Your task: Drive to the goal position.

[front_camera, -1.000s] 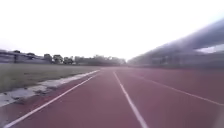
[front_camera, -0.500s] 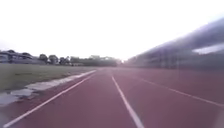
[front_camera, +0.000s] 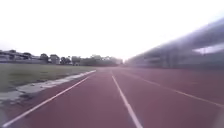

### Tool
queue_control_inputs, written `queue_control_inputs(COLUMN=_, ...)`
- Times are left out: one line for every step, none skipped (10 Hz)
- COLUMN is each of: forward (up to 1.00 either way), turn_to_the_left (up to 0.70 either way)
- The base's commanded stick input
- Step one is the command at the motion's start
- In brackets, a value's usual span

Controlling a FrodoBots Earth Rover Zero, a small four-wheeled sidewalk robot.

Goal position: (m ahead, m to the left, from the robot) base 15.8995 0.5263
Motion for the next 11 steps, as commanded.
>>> queue_control_inputs(forward=0.70, turn_to_the_left=0.00)
queue_control_inputs(forward=0.70, turn_to_the_left=0.00)
queue_control_inputs(forward=0.70, turn_to_the_left=0.00)
queue_control_inputs(forward=0.70, turn_to_the_left=0.00)
queue_control_inputs(forward=0.70, turn_to_the_left=0.00)
queue_control_inputs(forward=0.70, turn_to_the_left=0.00)
queue_control_inputs(forward=0.70, turn_to_the_left=0.00)
queue_control_inputs(forward=0.70, turn_to_the_left=0.00)
queue_control_inputs(forward=0.70, turn_to_the_left=0.00)
queue_control_inputs(forward=0.70, turn_to_the_left=0.00)
queue_control_inputs(forward=0.70, turn_to_the_left=0.00)
